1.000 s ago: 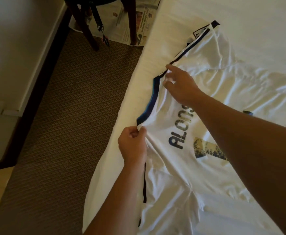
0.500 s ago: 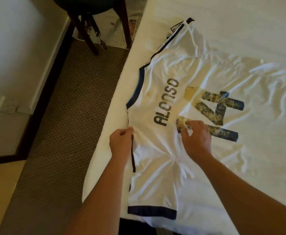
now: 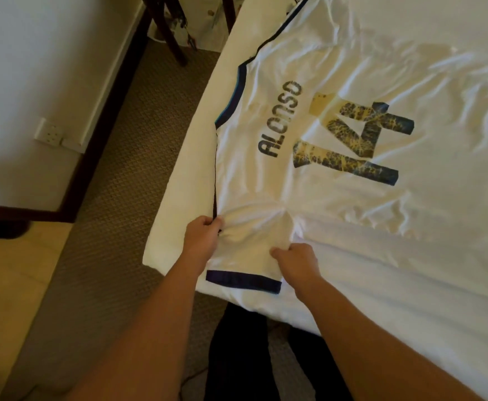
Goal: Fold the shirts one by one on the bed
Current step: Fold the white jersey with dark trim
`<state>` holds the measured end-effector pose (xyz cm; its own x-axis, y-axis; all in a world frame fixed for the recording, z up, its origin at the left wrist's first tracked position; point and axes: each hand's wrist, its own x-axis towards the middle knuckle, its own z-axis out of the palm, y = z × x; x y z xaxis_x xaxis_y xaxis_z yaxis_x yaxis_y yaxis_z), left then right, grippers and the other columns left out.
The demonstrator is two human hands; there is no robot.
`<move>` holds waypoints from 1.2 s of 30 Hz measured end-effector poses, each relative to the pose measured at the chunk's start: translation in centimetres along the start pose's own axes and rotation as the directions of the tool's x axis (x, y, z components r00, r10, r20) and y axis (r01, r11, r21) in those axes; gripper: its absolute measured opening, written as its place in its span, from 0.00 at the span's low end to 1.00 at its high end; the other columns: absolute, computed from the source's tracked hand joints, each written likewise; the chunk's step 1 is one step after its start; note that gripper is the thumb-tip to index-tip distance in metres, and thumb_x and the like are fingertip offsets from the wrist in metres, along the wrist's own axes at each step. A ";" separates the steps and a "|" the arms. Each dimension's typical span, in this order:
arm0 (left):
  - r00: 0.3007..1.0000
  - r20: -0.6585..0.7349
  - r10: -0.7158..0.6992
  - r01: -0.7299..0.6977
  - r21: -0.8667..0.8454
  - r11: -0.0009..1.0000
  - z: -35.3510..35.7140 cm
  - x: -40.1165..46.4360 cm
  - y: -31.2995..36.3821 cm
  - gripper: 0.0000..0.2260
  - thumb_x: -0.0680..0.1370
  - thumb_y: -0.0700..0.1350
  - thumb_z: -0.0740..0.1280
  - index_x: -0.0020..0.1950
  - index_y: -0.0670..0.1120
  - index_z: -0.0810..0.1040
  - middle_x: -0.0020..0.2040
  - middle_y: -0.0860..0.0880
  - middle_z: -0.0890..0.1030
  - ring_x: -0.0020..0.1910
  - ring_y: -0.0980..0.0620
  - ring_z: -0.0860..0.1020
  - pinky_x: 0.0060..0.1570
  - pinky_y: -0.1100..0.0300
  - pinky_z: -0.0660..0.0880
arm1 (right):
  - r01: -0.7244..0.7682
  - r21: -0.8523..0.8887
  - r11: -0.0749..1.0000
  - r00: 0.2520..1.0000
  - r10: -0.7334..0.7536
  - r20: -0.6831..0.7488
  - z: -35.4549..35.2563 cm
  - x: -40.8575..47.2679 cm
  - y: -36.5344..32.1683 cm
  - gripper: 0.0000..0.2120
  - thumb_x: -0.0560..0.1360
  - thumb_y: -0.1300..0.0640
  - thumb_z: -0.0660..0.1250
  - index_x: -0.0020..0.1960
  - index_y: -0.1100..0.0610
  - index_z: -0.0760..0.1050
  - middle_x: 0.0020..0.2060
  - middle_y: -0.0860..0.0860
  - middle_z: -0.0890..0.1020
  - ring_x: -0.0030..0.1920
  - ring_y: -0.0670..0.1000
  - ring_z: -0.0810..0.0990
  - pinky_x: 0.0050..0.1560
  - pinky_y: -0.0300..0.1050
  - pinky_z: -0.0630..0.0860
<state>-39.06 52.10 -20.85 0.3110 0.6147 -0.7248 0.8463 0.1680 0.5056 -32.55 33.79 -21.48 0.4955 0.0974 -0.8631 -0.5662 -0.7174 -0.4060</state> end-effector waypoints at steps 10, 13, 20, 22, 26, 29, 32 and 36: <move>0.995 -0.039 0.093 -0.079 0.265 0.961 -1.1 -1.1 -3.9 0.14 0.77 0.45 0.73 0.36 0.42 0.74 0.35 0.47 0.75 0.41 0.43 0.76 0.37 0.56 0.68 | 0.111 -0.053 0.992 0.952 -0.090 0.293 -1.1 -1.1 1.6 0.10 0.78 0.58 0.69 0.54 0.65 0.78 0.40 0.57 0.83 0.33 0.53 0.81 0.32 0.44 0.77; 0.989 -0.084 0.120 -0.074 0.420 0.904 0.0 -1.9 -3.8 0.12 0.78 0.48 0.71 0.41 0.45 0.72 0.39 0.48 0.75 0.46 0.41 0.77 0.37 0.55 0.68 | 0.255 -0.321 0.912 0.938 -0.152 0.312 -2.0 -1.1 2.1 0.13 0.78 0.51 0.69 0.45 0.62 0.78 0.37 0.58 0.84 0.37 0.57 0.82 0.43 0.53 0.81; 0.760 0.017 0.650 -0.420 0.775 0.471 7.4 -5.1 -0.8 0.28 0.66 0.47 0.76 0.64 0.45 0.75 0.58 0.41 0.75 0.55 0.37 0.75 0.49 0.45 0.74 | 0.276 -0.774 0.570 0.842 -0.532 -0.092 -12.5 0.7 6.8 0.14 0.77 0.52 0.63 0.62 0.54 0.71 0.59 0.53 0.73 0.59 0.57 0.74 0.55 0.52 0.74; 0.704 0.204 0.680 -0.544 0.770 0.333 9.8 -5.2 0.0 0.29 0.65 0.49 0.76 0.64 0.44 0.76 0.56 0.42 0.76 0.52 0.37 0.77 0.47 0.45 0.76 | 0.167 -0.901 0.400 0.855 -0.514 -0.069 -16.1 1.4 9.0 0.28 0.75 0.53 0.62 0.73 0.52 0.60 0.71 0.55 0.64 0.66 0.59 0.66 0.63 0.55 0.69; 0.634 0.485 0.602 -0.632 0.774 0.043 14.9 -6.2 1.6 0.25 0.69 0.55 0.73 0.62 0.48 0.73 0.54 0.45 0.74 0.51 0.39 0.76 0.48 0.47 0.73 | -0.092 -0.966 0.243 0.888 -0.419 -0.190 -23.4 1.6 13.8 0.33 0.76 0.54 0.62 0.79 0.55 0.54 0.74 0.59 0.63 0.69 0.63 0.64 0.64 0.57 0.67; 0.656 0.492 0.572 -0.568 0.821 -0.055 16.6 -6.3 2.1 0.19 0.68 0.52 0.72 0.56 0.48 0.75 0.51 0.45 0.74 0.47 0.39 0.77 0.45 0.48 0.72 | -0.139 -0.964 0.227 0.880 -0.417 -0.226 -25.9 2.0 15.2 0.21 0.75 0.56 0.64 0.67 0.56 0.71 0.59 0.57 0.77 0.57 0.61 0.75 0.54 0.53 0.73; 0.568 0.550 0.613 -0.591 0.790 -0.161 17.2 -5.7 1.7 0.14 0.69 0.44 0.74 0.53 0.44 0.79 0.45 0.42 0.77 0.40 0.38 0.78 0.38 0.48 0.73 | -0.116 -0.962 0.246 0.873 -0.436 -0.217 -26.9 2.3 15.6 0.12 0.76 0.60 0.62 0.58 0.56 0.77 0.51 0.55 0.81 0.52 0.59 0.79 0.50 0.51 0.74; 0.468 0.614 0.635 -0.679 0.710 -0.187 17.5 -5.6 0.9 0.09 0.71 0.38 0.76 0.49 0.41 0.81 0.41 0.42 0.78 0.34 0.39 0.78 0.30 0.53 0.72 | -0.091 -0.933 0.348 0.906 -0.359 -0.223 -27.5 2.0 17.1 0.13 0.77 0.56 0.62 0.61 0.52 0.74 0.54 0.52 0.81 0.55 0.56 0.79 0.53 0.49 0.72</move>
<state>-32.48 35.33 -24.49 0.9489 -0.0792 -0.3056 -0.0620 -0.9959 0.0657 -23.12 2.71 -21.85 0.7991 0.1924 -0.5696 0.3724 -0.9022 0.2177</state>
